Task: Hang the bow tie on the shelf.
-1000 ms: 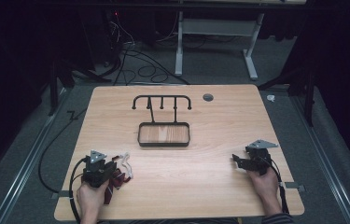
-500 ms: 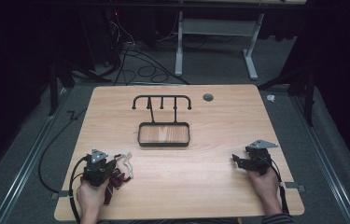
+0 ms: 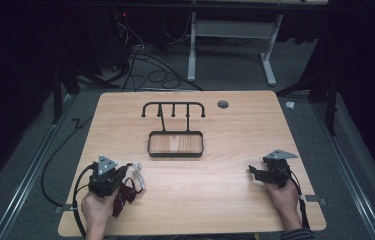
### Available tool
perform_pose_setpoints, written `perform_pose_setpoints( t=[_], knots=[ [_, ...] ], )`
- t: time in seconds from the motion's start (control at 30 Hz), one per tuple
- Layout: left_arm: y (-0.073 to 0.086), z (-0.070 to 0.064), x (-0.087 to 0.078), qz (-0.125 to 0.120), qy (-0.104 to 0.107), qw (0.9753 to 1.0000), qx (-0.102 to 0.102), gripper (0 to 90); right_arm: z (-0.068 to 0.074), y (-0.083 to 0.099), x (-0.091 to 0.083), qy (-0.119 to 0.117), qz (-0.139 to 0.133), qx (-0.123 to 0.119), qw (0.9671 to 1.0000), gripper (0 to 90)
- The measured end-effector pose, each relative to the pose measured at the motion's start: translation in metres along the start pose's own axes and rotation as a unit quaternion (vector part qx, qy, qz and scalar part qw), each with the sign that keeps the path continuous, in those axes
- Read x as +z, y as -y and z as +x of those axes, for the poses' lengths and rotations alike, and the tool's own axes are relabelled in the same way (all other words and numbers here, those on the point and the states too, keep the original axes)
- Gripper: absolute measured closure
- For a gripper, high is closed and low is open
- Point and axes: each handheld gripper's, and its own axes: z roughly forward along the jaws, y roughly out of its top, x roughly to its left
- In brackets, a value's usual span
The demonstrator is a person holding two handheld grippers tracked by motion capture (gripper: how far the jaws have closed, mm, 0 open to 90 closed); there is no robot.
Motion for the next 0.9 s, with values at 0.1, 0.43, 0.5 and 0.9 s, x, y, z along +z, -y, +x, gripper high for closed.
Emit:
perform_pose_setpoints(
  t=[0.1, 0.43, 0.5, 0.9],
  knots=[
    [-0.005, -0.002, -0.006, -0.009, 0.005, 0.9999, 0.005, 90.0, 0.000, 0.000, 0.000, 0.000, 0.000, 0.000, 1.0000, 30.6],
    [-0.027, -0.015, -0.022, -0.043, 0.034, 0.9983, 0.020, 90.0, 0.000, 0.000, 0.000, 0.000, 0.000, -0.001, 1.0000, 30.7],
    [-0.034, -0.018, -0.023, -0.044, 0.038, 0.9979, 0.028, 90.0, 0.000, 0.000, 0.000, -0.001, 0.000, 0.000, 1.0000, 30.6],
    [-0.063, -0.034, -0.029, -0.069, 0.070, 0.9940, 0.048, 90.0, -0.001, 0.000, 0.000, -0.001, -0.001, -0.002, 1.0000, 30.6]
  ],
)
